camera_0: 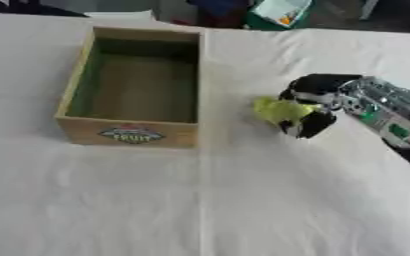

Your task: Pick up objects on the table and place them in the box.

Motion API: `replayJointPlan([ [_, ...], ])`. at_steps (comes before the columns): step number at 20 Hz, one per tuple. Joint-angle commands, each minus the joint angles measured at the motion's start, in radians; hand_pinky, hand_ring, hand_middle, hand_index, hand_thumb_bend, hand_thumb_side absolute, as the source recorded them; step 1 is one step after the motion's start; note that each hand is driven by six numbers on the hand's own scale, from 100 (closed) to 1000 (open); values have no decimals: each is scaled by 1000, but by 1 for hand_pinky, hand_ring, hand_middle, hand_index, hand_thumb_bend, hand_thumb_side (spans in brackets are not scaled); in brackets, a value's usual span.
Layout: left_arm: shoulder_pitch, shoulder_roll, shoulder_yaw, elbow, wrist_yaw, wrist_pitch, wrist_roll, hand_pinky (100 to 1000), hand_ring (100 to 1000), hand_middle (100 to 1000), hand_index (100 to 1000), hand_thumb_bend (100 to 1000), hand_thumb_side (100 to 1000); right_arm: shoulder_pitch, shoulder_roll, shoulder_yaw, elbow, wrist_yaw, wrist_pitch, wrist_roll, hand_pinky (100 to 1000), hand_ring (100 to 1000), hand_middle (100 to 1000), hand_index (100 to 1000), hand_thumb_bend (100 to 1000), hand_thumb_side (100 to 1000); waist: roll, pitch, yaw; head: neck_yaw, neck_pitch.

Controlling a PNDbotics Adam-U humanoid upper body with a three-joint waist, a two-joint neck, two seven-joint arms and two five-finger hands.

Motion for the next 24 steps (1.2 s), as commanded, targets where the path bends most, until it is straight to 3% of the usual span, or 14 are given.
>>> replayJointPlan([
  [1,-8,12,2,-22,-3,1,-3,495,503,526,704,100,616,1,-59,-30,-83,8,21,-78,788,602,376,500,100,421,1,-15,-1,2,-3],
  [2,-10,13,1,-22,-3,2,-3,495,503,526,704,100,616,6,-68,-37,-109,2,31,-95,783,590,361,485,100,427,0,-15,-2,2,-4],
  [3,-11,14,1,-22,-3,2,-3,495,503,526,704,100,622,10,-76,-45,-132,-3,43,-108,776,566,328,453,100,500,-1,-15,-3,3,-5],
  [4,-11,14,1,-22,-3,3,-3,495,503,526,704,100,615,13,-83,-55,-153,-10,56,-118,775,561,322,448,100,436,-1,-16,-3,3,-6],
  [14,-12,21,3,-22,-2,7,-2,495,503,527,703,100,613,-41,-121,-144,-299,-46,134,-144,768,543,309,434,100,483,-6,-23,-4,9,-14],
  [18,-9,23,2,-22,-2,8,-3,495,503,527,703,100,609,-52,-128,-150,-317,-43,137,-140,754,540,306,420,100,472,-7,-28,1,5,-11],
  [21,-5,27,-5,-22,1,10,-8,494,503,527,703,100,610,-106,-147,-149,-334,-57,119,-119,756,542,311,426,100,479,-12,-35,11,-1,-8],
  [24,-3,30,-9,-22,3,13,-14,494,503,527,702,100,609,-173,-124,-136,-327,-67,98,-83,757,550,313,421,100,491,-14,-41,13,-5,-5],
])
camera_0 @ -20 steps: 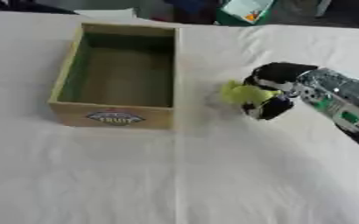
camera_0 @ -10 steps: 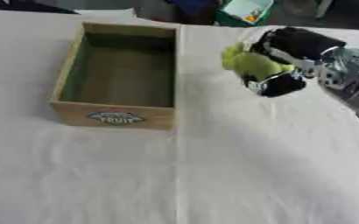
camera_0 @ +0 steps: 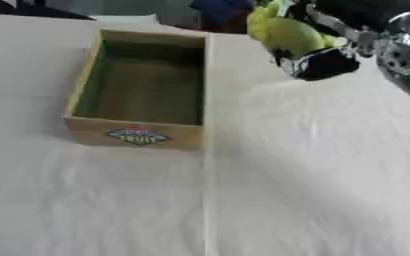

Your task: Pick up objects on the table and place them in the box.

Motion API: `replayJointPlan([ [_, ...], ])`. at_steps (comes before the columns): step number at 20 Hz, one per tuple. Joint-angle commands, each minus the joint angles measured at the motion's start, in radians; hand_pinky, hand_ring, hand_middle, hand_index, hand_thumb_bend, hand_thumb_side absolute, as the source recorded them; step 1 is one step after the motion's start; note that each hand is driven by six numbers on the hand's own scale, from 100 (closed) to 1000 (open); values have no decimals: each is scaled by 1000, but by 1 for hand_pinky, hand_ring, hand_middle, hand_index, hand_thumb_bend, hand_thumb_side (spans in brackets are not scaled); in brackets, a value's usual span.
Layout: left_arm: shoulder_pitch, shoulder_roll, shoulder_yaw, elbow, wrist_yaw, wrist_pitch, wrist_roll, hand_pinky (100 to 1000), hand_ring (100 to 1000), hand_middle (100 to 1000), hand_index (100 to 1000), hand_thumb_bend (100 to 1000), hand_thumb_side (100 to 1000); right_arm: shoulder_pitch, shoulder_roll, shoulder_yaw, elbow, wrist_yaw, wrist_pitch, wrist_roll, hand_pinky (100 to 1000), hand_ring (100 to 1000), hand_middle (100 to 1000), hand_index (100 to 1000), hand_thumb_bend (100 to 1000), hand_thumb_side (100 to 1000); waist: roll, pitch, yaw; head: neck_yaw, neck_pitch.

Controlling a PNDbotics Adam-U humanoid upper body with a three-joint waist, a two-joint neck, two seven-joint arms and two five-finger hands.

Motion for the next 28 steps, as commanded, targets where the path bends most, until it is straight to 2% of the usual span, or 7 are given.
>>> replayJointPlan([
  [1,-1,29,-7,-22,4,3,-8,494,503,527,701,100,609,-63,-5,0,-4,-6,-25,37,757,550,312,419,100,492,4,-22,4,-9,0],
  [6,10,28,-16,-22,11,6,-19,494,503,527,700,100,609,-173,97,50,75,38,-84,97,759,557,318,421,100,509,7,-35,20,-28,12],
  [10,13,27,-19,-22,17,7,-25,495,503,527,699,100,609,-269,193,87,170,81,-111,130,759,558,318,422,100,517,9,-39,23,-34,12],
  [17,13,26,-19,-22,18,5,-30,495,502,527,699,100,608,-443,367,162,344,146,-133,182,762,572,324,424,100,536,8,-34,25,-34,7],
  [22,6,28,-13,-22,12,3,-27,495,502,527,699,100,608,-556,480,207,460,167,-191,250,769,599,342,432,100,553,-1,-24,15,-24,-4],
  [24,1,31,-12,-22,9,4,-26,495,502,527,699,100,608,-585,512,218,509,172,-221,273,768,603,344,430,100,555,-8,-20,13,-21,-9],
  [28,-7,37,-12,-22,2,7,-26,495,502,527,698,100,608,-606,556,238,598,200,-281,269,766,610,347,427,100,558,-24,-16,14,-21,-18],
])
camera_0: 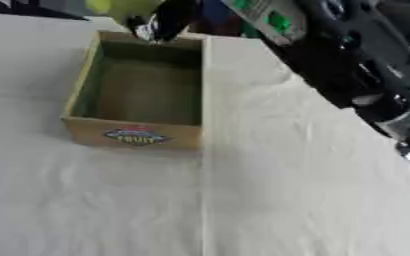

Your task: Pick up objects on the table and place them in the box.

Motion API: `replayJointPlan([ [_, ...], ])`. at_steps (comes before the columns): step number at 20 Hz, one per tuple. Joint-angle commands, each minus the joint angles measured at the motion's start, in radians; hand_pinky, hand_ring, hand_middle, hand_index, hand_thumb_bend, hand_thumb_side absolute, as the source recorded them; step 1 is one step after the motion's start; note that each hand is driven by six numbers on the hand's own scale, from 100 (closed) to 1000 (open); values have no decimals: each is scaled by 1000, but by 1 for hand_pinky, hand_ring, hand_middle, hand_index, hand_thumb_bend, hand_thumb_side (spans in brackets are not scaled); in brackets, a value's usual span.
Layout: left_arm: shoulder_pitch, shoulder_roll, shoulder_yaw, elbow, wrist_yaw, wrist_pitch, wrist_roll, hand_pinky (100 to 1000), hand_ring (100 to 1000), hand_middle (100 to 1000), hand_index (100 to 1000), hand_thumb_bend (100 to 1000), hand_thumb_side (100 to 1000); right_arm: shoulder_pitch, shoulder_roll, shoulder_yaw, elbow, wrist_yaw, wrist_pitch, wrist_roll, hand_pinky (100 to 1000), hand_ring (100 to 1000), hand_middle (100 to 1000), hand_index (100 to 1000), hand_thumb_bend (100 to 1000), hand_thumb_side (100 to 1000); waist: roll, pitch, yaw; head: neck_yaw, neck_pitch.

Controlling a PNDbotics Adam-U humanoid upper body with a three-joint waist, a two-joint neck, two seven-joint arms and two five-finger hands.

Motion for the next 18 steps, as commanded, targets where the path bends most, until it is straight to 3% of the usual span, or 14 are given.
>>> replayJointPlan([
  [1,-12,31,6,-22,-5,1,1,495,502,527,698,100,608,-27,18,5,60,28,-50,-4,765,610,348,427,100,558,2,-12,1,3,-19],
  [7,-21,35,6,-22,-12,0,1,495,501,527,697,100,608,-7,33,0,156,70,-133,-30,763,615,349,427,100,565,-13,-1,12,-3,-25],
  [14,-23,32,5,-22,-15,2,-1,495,501,527,696,100,607,9,34,-23,221,114,-167,-39,769,631,367,449,100,587,-13,3,11,-2,-25],
  [17,-23,30,5,-22,-15,2,-1,495,501,528,696,100,608,17,39,-29,243,98,-197,-13,801,704,487,583,100,647,-12,3,12,-1,-25],
  [18,-23,30,5,-22,-14,3,-1,495,501,528,696,100,608,19,41,-31,254,92,-209,-1,803,708,494,591,100,650,-11,3,13,-1,-27],
])
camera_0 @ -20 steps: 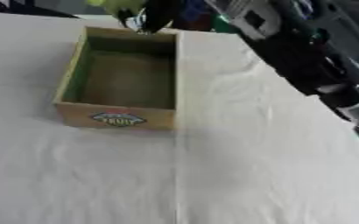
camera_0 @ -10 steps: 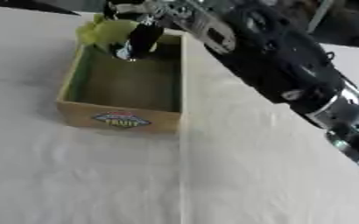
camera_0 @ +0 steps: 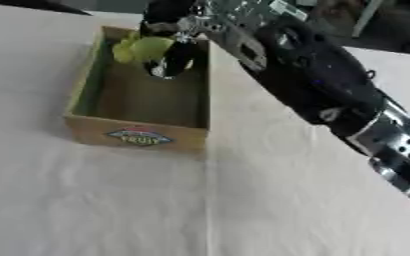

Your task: Pick up objects on the table and place them in the box.

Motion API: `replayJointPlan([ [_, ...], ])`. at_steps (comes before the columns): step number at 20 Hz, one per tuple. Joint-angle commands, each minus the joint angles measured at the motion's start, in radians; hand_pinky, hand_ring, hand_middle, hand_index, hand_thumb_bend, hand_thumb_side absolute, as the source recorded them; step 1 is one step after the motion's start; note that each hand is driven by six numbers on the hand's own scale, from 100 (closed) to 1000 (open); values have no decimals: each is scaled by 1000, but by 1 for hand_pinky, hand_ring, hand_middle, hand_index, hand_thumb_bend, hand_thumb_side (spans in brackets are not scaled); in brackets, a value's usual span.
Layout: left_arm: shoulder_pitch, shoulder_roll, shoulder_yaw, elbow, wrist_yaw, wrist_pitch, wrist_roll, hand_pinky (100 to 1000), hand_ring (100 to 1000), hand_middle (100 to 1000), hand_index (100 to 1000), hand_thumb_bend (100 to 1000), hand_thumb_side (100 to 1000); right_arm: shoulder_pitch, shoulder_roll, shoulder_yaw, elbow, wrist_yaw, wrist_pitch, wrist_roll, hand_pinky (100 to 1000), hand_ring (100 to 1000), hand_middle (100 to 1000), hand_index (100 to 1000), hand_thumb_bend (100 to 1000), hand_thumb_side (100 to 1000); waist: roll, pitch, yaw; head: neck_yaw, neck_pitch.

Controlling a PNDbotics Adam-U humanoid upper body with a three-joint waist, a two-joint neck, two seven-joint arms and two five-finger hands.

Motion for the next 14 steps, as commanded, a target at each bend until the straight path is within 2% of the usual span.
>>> replayJointPlan([
  [1,-6,20,3,-22,-4,3,-1,495,501,528,696,100,608,-15,-4,-22,24,-9,-35,33,811,730,537,635,100,667,12,-17,2,1,-14],
  [2,-6,19,3,-22,-3,3,-1,495,501,528,696,100,608,-16,-1,-27,31,-7,-45,44,811,730,537,635,100,667,13,-17,3,1,-14],
  [3,-6,19,3,-22,-3,3,-1,495,501,528,696,100,608,-16,0,-31,36,-4,-52,53,834,776,637,727,100,703,13,-17,3,1,-15],
  [4,-6,19,3,-22,-3,3,0,495,501,528,696,100,608,-15,3,-36,44,3,-58,62,835,778,644,732,100,706,14,-18,4,1,-14],
  [5,-6,18,3,-22,-2,3,0,495,501,528,696,100,608,-15,7,-43,55,14,-63,71,850,812,726,774,100,741,14,-18,5,0,-13],
  [6,-5,18,3,-22,-2,3,0,495,501,528,695,100,608,-14,12,-50,66,27,-68,79,866,838,769,804,100,764,15,-18,6,-1,-13],
  [11,-5,16,4,-22,-1,4,0,496,501,528,695,100,609,-10,39,-87,130,91,-95,102,896,886,843,853,100,827,17,-17,7,-2,-8],
  [14,-5,13,4,-22,-1,4,0,496,501,528,695,100,609,-5,55,-106,170,125,-102,100,916,925,901,904,100,913,18,-16,8,-4,-6],
])
